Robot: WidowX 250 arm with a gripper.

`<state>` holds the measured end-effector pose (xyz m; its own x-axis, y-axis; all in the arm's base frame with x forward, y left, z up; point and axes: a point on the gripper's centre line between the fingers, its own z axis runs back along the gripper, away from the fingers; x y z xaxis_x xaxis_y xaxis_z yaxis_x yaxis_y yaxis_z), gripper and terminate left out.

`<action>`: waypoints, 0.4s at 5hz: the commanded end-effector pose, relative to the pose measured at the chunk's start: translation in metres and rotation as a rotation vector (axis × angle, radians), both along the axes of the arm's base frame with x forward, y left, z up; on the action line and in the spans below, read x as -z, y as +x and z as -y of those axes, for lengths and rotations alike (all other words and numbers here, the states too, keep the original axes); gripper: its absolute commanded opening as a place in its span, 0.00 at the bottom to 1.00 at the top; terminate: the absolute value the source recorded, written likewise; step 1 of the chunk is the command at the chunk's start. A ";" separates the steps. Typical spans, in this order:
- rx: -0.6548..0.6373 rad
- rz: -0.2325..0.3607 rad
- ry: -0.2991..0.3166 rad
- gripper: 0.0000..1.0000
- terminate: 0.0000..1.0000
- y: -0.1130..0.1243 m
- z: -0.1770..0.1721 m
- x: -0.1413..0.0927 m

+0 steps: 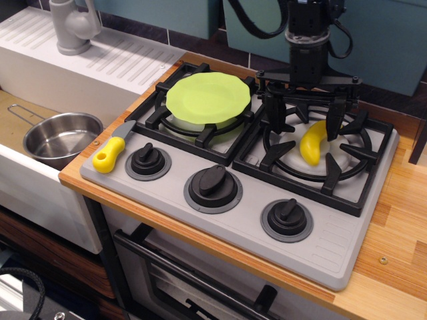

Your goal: End effector reaching banana

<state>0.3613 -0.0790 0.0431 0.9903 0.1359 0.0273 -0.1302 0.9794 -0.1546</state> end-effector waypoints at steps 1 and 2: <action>-0.007 0.089 -0.039 1.00 0.00 0.006 0.015 0.014; -0.011 0.100 -0.042 1.00 0.00 0.002 0.018 0.024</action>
